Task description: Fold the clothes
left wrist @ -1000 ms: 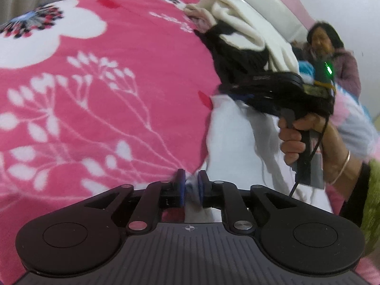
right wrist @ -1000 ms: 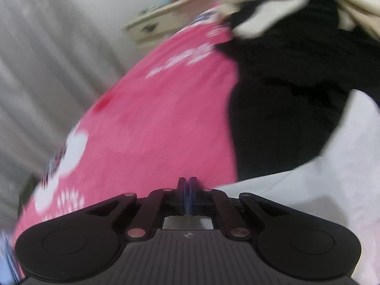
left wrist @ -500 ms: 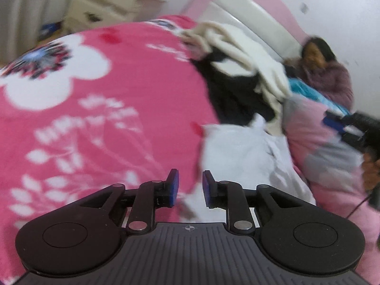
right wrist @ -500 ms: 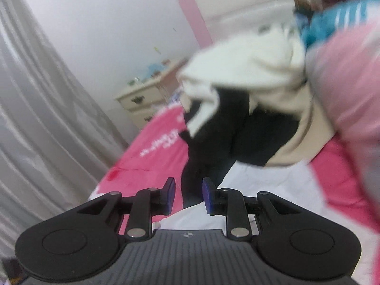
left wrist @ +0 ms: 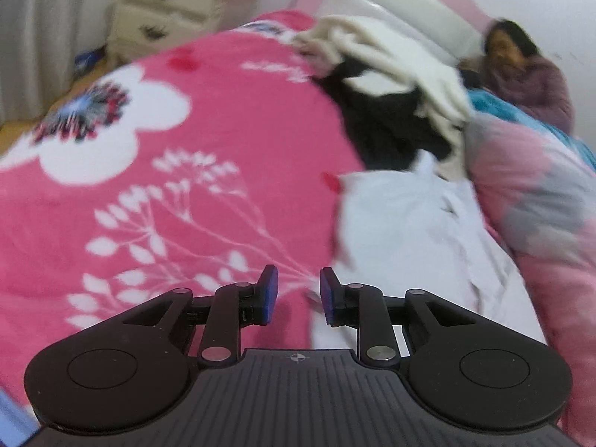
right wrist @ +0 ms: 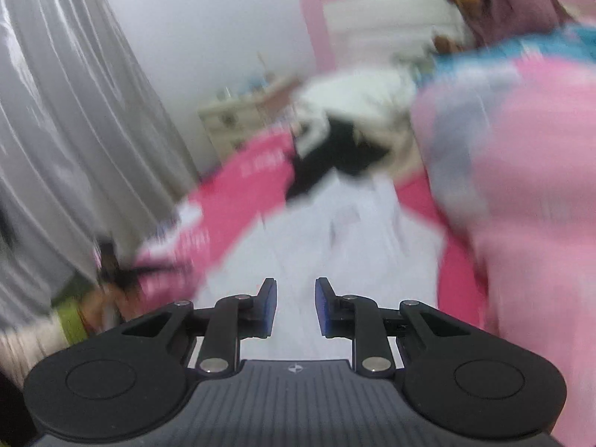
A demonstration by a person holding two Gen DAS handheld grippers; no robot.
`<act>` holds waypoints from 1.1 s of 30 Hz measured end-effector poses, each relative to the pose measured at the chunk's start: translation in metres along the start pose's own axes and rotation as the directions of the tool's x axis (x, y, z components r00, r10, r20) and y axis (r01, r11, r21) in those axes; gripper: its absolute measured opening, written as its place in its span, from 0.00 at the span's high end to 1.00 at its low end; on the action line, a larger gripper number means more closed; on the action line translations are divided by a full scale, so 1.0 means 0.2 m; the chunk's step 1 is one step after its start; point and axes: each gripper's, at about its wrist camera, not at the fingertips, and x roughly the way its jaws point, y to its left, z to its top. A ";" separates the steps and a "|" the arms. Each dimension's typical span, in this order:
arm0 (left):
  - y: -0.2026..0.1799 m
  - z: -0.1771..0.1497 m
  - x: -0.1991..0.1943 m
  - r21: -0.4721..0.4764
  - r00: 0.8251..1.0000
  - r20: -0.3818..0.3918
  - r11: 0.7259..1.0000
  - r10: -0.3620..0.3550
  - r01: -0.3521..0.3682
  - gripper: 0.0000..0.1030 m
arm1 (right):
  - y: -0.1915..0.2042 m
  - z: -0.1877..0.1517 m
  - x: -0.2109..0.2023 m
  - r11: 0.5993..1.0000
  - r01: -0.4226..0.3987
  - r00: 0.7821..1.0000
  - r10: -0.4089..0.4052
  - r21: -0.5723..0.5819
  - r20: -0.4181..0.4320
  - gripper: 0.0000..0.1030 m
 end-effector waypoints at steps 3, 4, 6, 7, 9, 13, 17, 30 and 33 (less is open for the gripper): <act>-0.17 -0.07 -0.10 0.119 0.997 -0.066 0.992 -0.045 0.052 0.74 | 0.04 -0.28 0.16 1.000 0.023 0.996 -0.024 -0.017 -0.088 0.80; -0.22 -0.11 -0.12 0.162 0.995 -0.090 0.985 -0.044 0.058 0.74 | 0.05 -0.37 0.23 0.999 0.027 0.993 -0.029 -0.023 -0.114 0.83; -0.28 -0.20 -0.17 0.235 0.993 -0.115 0.971 -0.013 0.040 0.74 | 0.08 -0.51 0.36 0.997 0.036 0.987 -0.047 -0.068 -0.154 0.83; -0.31 -0.25 -0.19 0.264 0.992 -0.128 0.964 0.003 0.031 0.74 | 0.09 -0.58 0.42 0.995 0.038 0.982 -0.054 -0.092 -0.180 0.83; -0.29 -0.31 -0.21 0.276 0.987 -0.159 0.961 0.032 0.013 0.74 | 0.08 -0.69 0.49 0.986 0.072 0.967 -0.106 -0.150 -0.232 0.83; -0.25 -0.40 -0.27 0.272 0.979 -0.183 0.962 0.086 -0.034 0.74 | 0.03 -0.81 0.51 0.976 0.134 0.947 -0.177 -0.171 -0.267 0.86; -0.27 -0.48 -0.29 0.305 0.977 -0.194 0.952 0.083 -0.020 0.72 | 0.06 -0.78 0.40 0.980 0.120 0.972 -0.148 -0.158 -0.182 0.84; -0.25 -0.28 0.08 0.263 0.959 -0.087 0.935 0.268 -0.238 0.72 | 0.12 -0.87 0.47 0.970 0.138 0.958 -0.182 -0.199 -0.223 0.84; -0.23 -0.29 0.16 0.290 0.953 -0.089 0.923 0.291 -0.255 0.71 | 0.14 -0.85 0.45 0.971 0.130 0.969 -0.167 -0.199 -0.180 0.84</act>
